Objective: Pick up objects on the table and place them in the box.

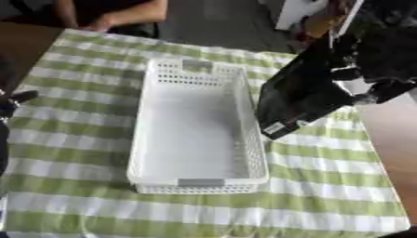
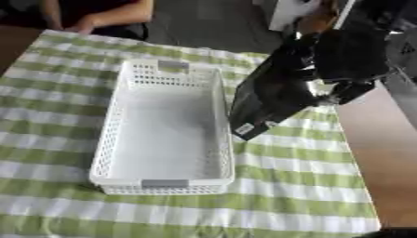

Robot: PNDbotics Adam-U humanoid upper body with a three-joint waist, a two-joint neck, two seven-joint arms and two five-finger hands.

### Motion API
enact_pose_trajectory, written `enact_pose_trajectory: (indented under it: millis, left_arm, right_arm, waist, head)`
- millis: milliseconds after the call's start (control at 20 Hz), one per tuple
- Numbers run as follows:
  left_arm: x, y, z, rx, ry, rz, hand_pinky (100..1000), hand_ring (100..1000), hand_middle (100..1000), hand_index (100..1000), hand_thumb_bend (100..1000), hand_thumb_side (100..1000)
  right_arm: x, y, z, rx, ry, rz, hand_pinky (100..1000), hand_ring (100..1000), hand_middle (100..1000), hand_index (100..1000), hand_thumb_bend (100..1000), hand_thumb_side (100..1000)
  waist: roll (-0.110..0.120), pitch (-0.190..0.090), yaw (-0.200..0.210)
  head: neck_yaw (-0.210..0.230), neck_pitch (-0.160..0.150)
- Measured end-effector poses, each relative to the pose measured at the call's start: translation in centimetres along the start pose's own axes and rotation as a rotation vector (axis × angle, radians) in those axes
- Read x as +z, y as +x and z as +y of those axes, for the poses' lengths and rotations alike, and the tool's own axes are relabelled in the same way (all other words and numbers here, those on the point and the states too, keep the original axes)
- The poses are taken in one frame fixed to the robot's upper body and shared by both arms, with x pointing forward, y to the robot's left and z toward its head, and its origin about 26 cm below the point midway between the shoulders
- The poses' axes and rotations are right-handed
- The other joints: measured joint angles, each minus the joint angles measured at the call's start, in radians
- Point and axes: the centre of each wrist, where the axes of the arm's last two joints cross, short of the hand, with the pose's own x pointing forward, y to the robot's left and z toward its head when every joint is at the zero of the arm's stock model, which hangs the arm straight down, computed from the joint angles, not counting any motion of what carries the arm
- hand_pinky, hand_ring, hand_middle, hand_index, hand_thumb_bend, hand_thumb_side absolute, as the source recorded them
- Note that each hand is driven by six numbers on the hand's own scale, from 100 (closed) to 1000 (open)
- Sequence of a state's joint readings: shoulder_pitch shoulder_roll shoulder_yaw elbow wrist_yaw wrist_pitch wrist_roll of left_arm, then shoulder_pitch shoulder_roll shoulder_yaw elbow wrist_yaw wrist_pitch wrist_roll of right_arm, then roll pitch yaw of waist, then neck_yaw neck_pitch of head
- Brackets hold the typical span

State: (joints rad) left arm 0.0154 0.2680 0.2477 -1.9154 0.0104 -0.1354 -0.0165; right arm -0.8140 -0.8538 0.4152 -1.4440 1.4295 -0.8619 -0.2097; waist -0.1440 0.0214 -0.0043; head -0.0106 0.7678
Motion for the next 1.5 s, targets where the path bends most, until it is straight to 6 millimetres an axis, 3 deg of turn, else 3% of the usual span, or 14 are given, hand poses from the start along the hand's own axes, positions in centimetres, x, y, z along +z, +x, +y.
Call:
enact_pose_trajectory:
  millis: [900, 1300, 1350, 1500]
  left_arm:
    - [0.0, 0.0, 0.0, 0.000, 0.000, 0.000, 777, 1000, 1000, 890, 177, 1000]
    - [0.0, 0.0, 0.0, 0.000, 0.000, 0.000, 777, 1000, 1000, 889, 177, 1000]
    - [0.0, 0.0, 0.0, 0.000, 0.000, 0.000, 777, 1000, 1000, 889, 176, 1000]
    - [0.0, 0.0, 0.0, 0.000, 0.000, 0.001, 777, 1000, 1000, 889, 176, 1000]
  right_arm:
    - [0.5, -0.6, -0.9, 0.042, -0.036, 0.065, 708, 770, 691, 514, 100, 374]
    - [0.4, -1.3, -3.3, 0.105, -0.120, 0.105, 710, 772, 689, 510, 100, 379]
    - [0.4, -1.4, -3.7, 0.112, -0.131, 0.106, 710, 771, 690, 510, 100, 417]
    - [0.1, -1.7, -4.6, 0.128, -0.162, 0.105, 709, 771, 688, 510, 100, 379]
  waist:
    - [0.000, 0.000, -0.001]
    - [0.000, 0.000, -0.003]
    - [0.000, 0.000, -0.003]
    - [0.000, -0.001, -0.003]
  head:
    - [0.000, 0.000]
    - [0.000, -0.004]
    - [0.000, -0.005]
    - [0.000, -0.007]
